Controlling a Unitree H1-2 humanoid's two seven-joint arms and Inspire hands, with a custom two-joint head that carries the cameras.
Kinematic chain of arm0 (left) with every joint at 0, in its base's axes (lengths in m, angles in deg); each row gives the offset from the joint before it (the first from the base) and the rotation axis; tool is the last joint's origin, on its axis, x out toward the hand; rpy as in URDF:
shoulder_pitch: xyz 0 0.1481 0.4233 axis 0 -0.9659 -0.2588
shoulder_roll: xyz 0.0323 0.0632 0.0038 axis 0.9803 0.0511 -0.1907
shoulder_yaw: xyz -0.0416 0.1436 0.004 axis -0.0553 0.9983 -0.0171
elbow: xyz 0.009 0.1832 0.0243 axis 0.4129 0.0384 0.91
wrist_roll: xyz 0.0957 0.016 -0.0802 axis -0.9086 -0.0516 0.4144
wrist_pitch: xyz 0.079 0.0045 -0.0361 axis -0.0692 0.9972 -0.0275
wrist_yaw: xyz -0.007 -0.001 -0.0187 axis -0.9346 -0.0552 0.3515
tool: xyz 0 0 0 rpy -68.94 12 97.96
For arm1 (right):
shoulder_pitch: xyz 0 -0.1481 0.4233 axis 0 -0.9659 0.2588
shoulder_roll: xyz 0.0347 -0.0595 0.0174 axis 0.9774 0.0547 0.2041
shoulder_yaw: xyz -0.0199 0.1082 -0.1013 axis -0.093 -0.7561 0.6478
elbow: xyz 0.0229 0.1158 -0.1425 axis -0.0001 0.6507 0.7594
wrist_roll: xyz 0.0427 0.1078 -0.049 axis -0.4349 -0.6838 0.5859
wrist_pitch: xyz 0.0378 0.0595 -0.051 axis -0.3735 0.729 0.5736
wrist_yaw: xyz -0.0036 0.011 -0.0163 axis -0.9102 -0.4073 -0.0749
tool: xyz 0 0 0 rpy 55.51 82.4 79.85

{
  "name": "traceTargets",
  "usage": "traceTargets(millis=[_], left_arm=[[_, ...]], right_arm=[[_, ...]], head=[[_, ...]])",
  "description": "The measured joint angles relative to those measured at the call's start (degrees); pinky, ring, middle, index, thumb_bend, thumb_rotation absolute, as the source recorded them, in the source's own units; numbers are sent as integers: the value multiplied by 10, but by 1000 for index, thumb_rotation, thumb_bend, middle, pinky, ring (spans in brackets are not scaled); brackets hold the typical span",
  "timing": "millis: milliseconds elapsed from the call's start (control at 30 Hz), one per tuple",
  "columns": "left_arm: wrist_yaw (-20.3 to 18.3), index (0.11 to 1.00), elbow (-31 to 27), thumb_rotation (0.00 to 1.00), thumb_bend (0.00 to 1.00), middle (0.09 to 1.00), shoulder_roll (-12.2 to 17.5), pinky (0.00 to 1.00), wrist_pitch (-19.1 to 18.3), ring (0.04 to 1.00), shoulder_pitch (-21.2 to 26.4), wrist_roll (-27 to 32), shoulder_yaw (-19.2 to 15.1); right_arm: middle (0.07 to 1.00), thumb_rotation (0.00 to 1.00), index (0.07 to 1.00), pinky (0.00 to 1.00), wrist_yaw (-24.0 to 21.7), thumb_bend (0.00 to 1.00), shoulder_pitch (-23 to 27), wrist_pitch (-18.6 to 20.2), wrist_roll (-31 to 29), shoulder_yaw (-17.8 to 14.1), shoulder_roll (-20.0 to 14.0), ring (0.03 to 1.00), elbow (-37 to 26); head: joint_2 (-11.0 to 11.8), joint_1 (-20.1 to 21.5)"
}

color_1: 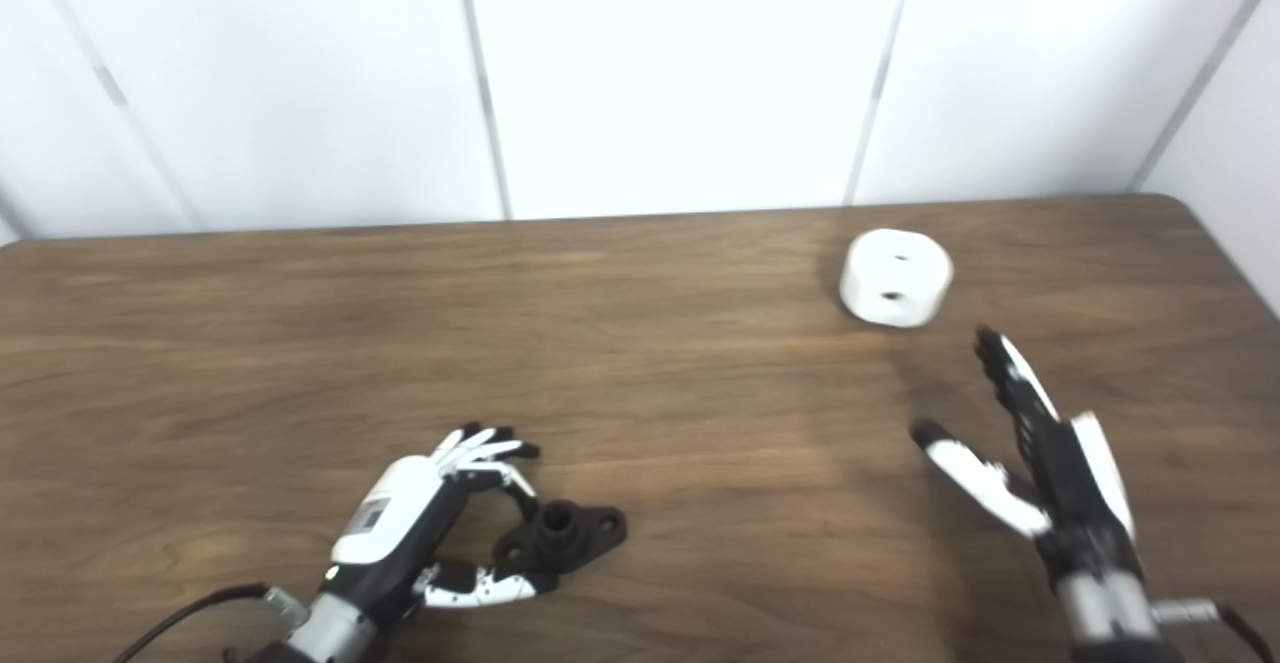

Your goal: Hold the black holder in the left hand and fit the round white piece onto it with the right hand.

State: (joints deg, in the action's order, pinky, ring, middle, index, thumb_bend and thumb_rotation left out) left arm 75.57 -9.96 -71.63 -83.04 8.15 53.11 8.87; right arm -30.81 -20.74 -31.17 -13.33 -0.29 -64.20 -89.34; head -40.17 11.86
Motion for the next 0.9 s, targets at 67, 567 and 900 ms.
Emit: traceTargets(millis=[67,567,900], left_arm=[[3,488,3,45,515,826,1,948,5,903,0,3,-1],[2,489,4,44,514,816,16,920,23,893,2,19,-8],[-2,489,1,43,514,817,22,916,24,891,0,22,-7]], right_arm=[[938,510,939,977,3,717,17,23,33,1,0,952,0],[926,405,910,848,-15,804,178,143,164,39,-97,936,82],[932,353,906,886,-33,812,262,168,175,74,-123,967,172]], head=[[4,11],[20,56],[25,63]])
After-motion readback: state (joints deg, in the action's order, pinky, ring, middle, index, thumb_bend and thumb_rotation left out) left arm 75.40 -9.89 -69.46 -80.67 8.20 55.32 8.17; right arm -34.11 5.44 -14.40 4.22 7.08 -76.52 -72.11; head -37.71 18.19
